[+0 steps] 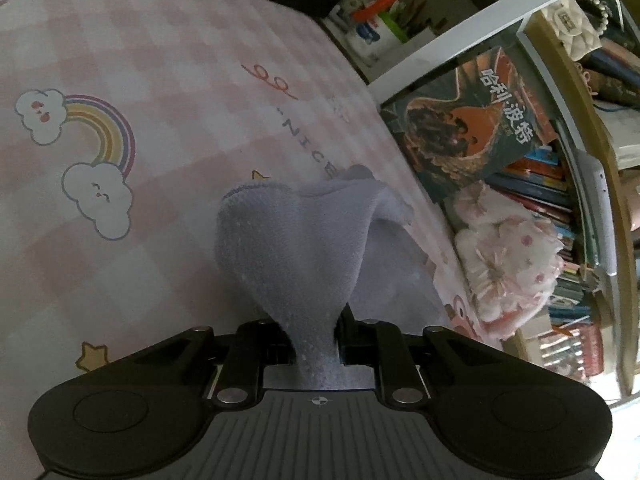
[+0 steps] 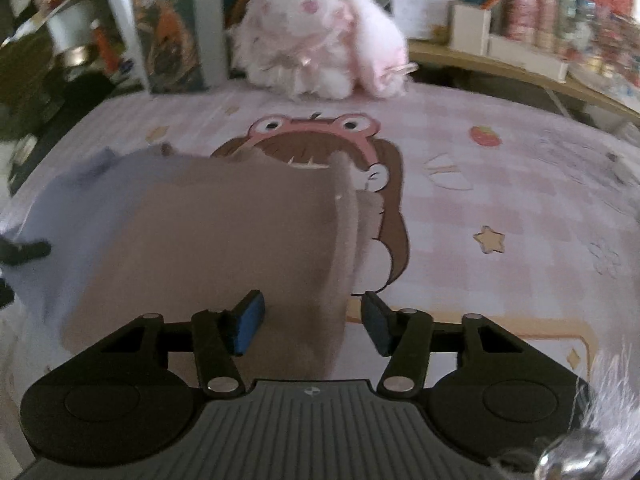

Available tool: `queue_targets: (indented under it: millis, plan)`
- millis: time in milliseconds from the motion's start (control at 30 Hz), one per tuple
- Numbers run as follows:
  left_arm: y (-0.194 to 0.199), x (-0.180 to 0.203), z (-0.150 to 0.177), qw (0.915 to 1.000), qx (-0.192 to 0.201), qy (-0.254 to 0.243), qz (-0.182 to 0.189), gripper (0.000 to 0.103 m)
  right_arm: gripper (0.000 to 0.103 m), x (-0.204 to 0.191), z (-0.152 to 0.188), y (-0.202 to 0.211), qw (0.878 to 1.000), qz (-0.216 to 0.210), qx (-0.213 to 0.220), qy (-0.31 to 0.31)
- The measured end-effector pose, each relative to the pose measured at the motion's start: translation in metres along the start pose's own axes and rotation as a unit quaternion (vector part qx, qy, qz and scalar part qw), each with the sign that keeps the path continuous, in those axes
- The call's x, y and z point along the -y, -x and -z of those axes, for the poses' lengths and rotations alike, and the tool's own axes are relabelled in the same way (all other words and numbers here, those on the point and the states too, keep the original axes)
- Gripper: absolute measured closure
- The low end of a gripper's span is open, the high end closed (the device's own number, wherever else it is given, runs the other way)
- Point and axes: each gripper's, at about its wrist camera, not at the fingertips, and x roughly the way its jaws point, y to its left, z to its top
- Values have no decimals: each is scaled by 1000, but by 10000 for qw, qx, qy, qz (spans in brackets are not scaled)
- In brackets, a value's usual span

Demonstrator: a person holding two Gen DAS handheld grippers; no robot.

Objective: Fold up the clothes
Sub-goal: 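Lift the lavender edge with the left gripper and fold it over the beige half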

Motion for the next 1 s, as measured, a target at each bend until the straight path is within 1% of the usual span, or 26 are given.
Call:
queue_targets:
  millis: [200,367,467,533,600,667,767,800,867,900,933,967,1000]
  plan:
    - [2,15,8,9984,249,-397,-323,87,53,16,3,-6,9986,-506,8,139]
    - [10,37,14,9949,540,-636,-572,88,53,19,4,-7,9960,-719,67,522]
    - [20,56,18,9923,724,-835,-561,89,53,20,4,-8,9935,-816,86,791]
    - [28,73,21,9893,849,-1069,-513,89,53,20,2,-9,9920,-861,68,918]
    - [36,94,28,9845,964,-1391,-458,89,53,21,1,-9,9907,-916,53,1001]
    - [44,117,37,9779,1076,-1748,-398,89,53,23,0,-10,9898,-963,52,1048]
    - [54,155,56,9640,1253,-2325,-322,89,53,25,0,-10,9885,-1021,76,1110]
    - [56,168,65,9572,1290,-2568,-347,89,53,25,0,-10,9880,-1041,83,1136]
    - [60,193,84,9407,1349,-3083,-430,89,53,26,0,-10,9871,-1081,89,1177]
    - [61,206,97,9283,1361,-3426,-484,89,53,26,0,-10,9867,-1104,91,1191]
    - [62,219,112,9138,1352,-3794,-526,89,53,27,0,-10,9863,-1123,94,1200]
    - [61,230,128,8973,1307,-4177,-573,88,53,27,0,-10,9860,-1144,97,1205]
    - [58,239,146,8791,1213,-4564,-646,88,53,28,0,-10,9857,-1165,101,1210]
